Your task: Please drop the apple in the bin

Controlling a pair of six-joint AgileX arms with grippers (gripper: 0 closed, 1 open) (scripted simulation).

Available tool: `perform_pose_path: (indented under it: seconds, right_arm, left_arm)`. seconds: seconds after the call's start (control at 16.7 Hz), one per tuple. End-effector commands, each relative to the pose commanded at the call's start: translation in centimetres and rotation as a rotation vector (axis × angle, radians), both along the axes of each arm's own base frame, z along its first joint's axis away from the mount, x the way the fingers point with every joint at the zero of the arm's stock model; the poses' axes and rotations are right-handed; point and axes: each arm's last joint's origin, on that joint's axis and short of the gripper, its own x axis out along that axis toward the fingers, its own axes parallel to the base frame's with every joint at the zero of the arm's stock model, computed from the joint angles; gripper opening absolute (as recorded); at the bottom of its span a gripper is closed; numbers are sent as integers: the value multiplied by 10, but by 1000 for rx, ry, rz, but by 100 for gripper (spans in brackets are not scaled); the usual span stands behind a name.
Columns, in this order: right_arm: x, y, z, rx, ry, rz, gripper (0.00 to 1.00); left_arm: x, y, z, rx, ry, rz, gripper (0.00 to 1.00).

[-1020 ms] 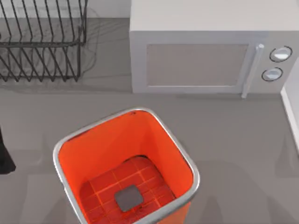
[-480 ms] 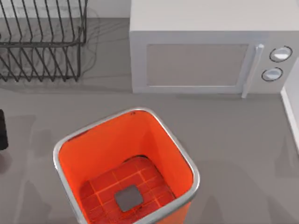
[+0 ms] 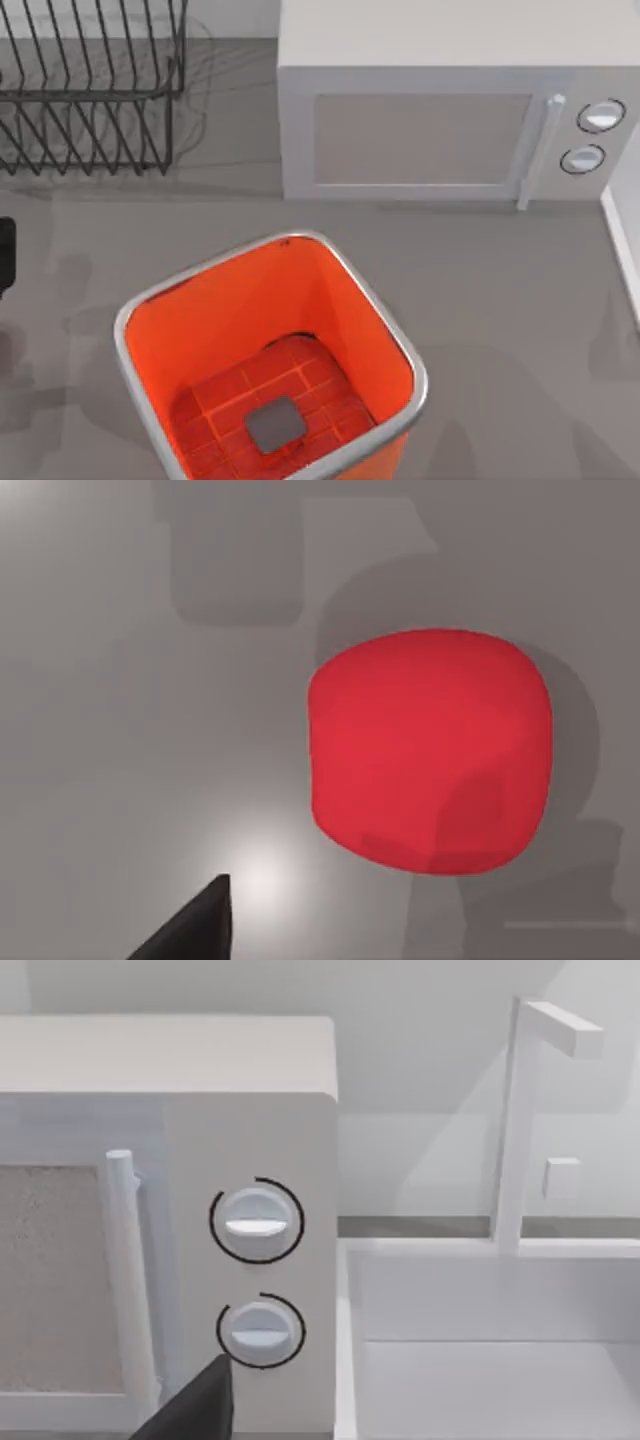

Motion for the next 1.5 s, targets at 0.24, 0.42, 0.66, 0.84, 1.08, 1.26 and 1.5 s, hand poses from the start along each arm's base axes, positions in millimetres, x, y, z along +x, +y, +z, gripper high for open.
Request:
perform_pose_path:
  seconds: [0.24,0.42,0.66,0.84,1.08,1.26,1.5]
  right_arm:
    - [0,0,0,0,0,0,100]
    - [0,0,0,0,0,0,100]
    - [0,0,0,0,0,0,100]
    - [0,0,0,0,0,0,100]
    - [0,0,0,0,0,0,100]
    - [0,0,0,0,0,0,100]
    - [0,0,0,0,0,0,100]
  left_arm:
    - [25,12,-16,-25,147,24,100]
    - [29,14,-19,-29,169,29,100]
    - [29,12,-20,-29,168,25,100]
    - [30,14,-40,-30,174,30,100]
    - [31,14,-78,-27,159,29,100]
    - [29,14,-89,-29,169,29,100]
    - [29,14,-89,-29,169,29,92]
